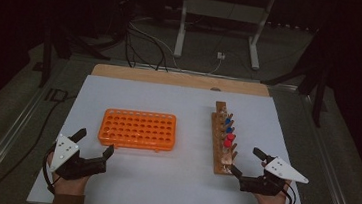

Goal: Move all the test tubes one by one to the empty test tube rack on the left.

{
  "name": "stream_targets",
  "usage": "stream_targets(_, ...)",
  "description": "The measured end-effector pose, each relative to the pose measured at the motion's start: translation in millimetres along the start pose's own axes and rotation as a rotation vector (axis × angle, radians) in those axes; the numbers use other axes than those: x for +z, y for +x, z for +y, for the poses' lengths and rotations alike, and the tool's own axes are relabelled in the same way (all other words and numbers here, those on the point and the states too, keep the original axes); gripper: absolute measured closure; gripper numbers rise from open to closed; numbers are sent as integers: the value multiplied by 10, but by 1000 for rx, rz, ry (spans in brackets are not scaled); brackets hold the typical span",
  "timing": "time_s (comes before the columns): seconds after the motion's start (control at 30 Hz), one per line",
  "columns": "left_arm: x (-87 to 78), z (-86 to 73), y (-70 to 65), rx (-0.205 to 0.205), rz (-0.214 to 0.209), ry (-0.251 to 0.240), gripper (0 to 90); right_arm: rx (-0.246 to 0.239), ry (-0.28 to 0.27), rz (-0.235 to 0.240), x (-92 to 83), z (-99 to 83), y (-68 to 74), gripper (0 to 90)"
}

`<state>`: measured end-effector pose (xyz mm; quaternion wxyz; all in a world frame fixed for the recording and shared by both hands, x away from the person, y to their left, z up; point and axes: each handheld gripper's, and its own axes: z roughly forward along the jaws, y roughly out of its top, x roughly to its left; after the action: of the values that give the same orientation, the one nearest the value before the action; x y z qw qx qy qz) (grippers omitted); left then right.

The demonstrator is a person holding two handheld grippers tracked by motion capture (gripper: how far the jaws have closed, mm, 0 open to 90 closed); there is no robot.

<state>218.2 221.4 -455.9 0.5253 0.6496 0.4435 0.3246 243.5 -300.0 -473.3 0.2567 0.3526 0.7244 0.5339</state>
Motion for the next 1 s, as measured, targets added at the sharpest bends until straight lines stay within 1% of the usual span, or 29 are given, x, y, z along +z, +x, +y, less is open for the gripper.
stream_targets(0.07,15,-9,0,-1,8,4,7,23,-3,-6,-14,-6,-16,2)
stream_targets(0.13,13,-8,2,-2,10,2,7,23,-5,-7,-20,-4,-20,2)
stream_targets(0.23,1,-26,24,-18,19,-15,7,11,-8,-11,-40,14,-3,2)
stream_targets(0.33,1,-36,37,-31,17,-20,7,13,-15,-15,-55,44,6,2)
stream_targets(0.4,1,-41,43,-30,18,-25,7,14,-12,-15,-54,54,5,2)
stream_targets(0.5,9,-49,33,-16,14,-30,7,19,-7,-9,-46,90,12,2)
stream_targets(0.53,19,-51,33,-12,10,-29,7,18,0,-2,-37,127,25,22)
stream_targets(0.63,30,-54,34,-11,7,-36,7,19,-2,2,-29,159,51,37)
stream_targets(0.67,44,-63,30,-13,2,-40,8,17,11,9,-10,180,80,59)
stream_targets(0.77,75,-76,32,-18,-8,-46,7,3,31,7,11,202,129,89)
stream_targets(0.87,93,-74,18,-9,-14,-39,8,1,41,7,35,228,150,132)
stream_targets(0.9,93,-74,18,-9,-14,-39,8,1,48,2,51,241,153,162)
stream_targets(0.93,93,-76,10,-7,-15,-38,8,2,54,-8,66,253,161,177)
stream_targets(1.0,98,-77,1,-11,-17,-33,8,3,56,-13,80,264,170,195)
